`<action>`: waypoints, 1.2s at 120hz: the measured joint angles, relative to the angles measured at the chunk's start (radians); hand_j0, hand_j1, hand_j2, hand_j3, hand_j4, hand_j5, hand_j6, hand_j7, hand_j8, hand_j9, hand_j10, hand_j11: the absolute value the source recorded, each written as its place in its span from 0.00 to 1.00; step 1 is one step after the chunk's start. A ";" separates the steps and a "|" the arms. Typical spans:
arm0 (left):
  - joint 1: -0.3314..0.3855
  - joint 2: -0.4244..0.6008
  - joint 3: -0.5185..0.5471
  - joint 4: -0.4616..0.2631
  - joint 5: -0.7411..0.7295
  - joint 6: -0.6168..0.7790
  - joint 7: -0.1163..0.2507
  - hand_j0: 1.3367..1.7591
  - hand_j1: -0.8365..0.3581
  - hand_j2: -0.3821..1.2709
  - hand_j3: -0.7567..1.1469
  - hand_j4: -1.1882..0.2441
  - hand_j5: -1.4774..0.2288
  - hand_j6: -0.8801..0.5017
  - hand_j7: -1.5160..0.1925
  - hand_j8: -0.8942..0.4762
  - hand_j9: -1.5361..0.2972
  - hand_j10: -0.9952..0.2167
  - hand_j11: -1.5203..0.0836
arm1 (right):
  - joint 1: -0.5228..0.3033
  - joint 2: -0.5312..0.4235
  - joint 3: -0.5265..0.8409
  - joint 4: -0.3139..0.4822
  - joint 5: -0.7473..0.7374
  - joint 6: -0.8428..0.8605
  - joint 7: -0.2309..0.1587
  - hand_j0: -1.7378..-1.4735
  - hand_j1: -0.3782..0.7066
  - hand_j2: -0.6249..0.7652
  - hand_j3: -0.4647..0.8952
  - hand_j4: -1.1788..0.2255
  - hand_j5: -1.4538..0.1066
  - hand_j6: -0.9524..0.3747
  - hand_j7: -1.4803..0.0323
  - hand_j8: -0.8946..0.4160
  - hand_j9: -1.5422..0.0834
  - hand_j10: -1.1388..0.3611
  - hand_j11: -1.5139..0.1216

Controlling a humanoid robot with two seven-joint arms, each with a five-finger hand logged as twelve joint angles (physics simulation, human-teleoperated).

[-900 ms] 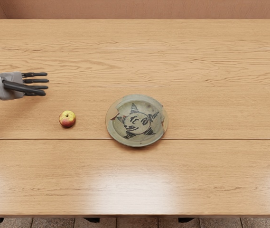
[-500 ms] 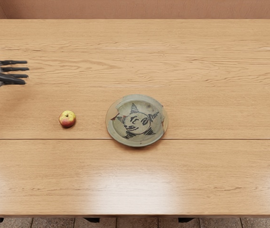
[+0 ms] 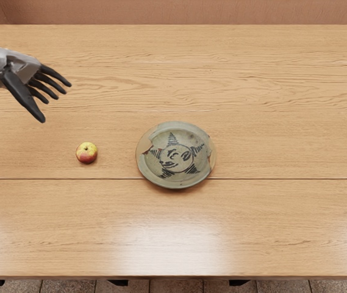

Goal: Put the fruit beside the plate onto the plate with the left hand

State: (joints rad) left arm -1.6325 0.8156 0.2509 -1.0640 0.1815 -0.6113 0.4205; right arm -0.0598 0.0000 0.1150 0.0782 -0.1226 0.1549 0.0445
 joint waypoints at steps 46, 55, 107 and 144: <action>-0.415 -0.109 0.456 -0.403 0.042 0.201 0.029 0.76 0.74 0.26 0.40 0.65 0.67 0.45 0.69 0.47 0.66 0.61 0.74 | 0.000 0.000 0.000 0.000 0.000 0.000 0.000 0.30 0.07 0.44 0.34 0.81 0.90 0.69 0.95 0.65 0.92 0.73 0.90; -0.435 -0.132 0.505 -0.447 0.043 0.313 0.035 0.76 0.74 0.26 0.40 0.65 0.67 0.45 0.69 0.47 0.66 0.61 0.74 | 0.000 0.000 0.000 0.000 0.000 0.000 0.000 0.30 0.07 0.44 0.34 0.81 0.90 0.69 0.95 0.65 0.92 0.73 0.90; -0.424 -0.416 0.660 -0.553 0.025 0.799 0.077 0.76 0.74 0.26 0.40 0.65 0.67 0.45 0.69 0.47 0.66 0.61 0.74 | 0.000 0.000 0.000 0.000 0.000 0.000 0.000 0.30 0.07 0.44 0.34 0.81 0.90 0.69 0.95 0.65 0.92 0.73 0.90; -0.330 -0.526 0.665 -0.534 0.015 0.884 0.098 0.76 0.74 0.26 0.40 0.65 0.67 0.45 0.70 0.47 0.66 0.61 0.74 | 0.000 0.000 0.000 0.000 0.000 0.000 0.000 0.30 0.07 0.44 0.34 0.81 0.90 0.69 0.95 0.65 0.92 0.73 0.90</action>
State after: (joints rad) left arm -1.9622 0.2897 0.9161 -1.5982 0.1968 0.2728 0.5181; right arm -0.0598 0.0000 0.1150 0.0782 -0.1227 0.1549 0.0445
